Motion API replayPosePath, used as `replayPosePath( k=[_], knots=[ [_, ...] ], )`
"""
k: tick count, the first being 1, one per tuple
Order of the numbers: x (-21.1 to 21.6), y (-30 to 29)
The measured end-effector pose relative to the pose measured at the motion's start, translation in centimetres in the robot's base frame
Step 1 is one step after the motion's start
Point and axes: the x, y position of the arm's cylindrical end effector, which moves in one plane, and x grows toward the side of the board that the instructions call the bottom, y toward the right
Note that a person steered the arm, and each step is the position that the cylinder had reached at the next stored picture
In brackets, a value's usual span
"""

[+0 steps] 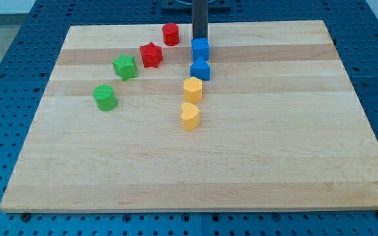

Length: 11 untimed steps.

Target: Nudge the red circle to the right a bit

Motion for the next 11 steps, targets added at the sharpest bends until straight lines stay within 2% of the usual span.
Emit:
replayPosePath(
  k=[3,4,5,11],
  knots=[
    [-0.3,3.7],
    [3.8,7.2],
    [4.7,9.1],
    [1.4,9.6]
  ],
)
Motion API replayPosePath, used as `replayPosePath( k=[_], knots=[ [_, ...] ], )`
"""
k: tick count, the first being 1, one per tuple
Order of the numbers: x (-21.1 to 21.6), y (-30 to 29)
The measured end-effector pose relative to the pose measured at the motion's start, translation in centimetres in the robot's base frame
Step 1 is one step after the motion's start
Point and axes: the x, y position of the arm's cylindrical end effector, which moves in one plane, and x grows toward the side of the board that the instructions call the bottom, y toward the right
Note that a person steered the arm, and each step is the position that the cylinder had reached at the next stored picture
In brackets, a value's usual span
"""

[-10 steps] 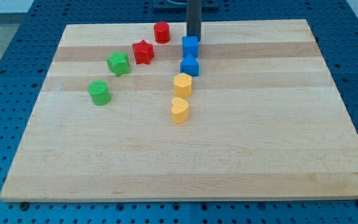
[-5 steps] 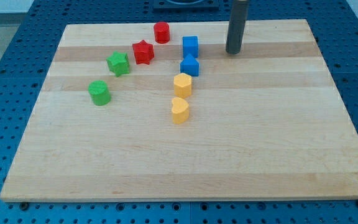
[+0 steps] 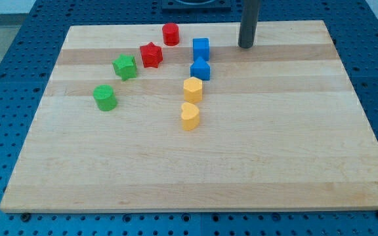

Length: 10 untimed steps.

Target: Nudge the red circle to the right a bit

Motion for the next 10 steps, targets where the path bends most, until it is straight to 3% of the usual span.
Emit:
replayPosePath(
  k=[3,5,7,10],
  knots=[
    [-4.7,-0.4],
    [-5.9,-4.7],
    [-5.0,-11.5],
    [4.0,-17.7]
  ],
)
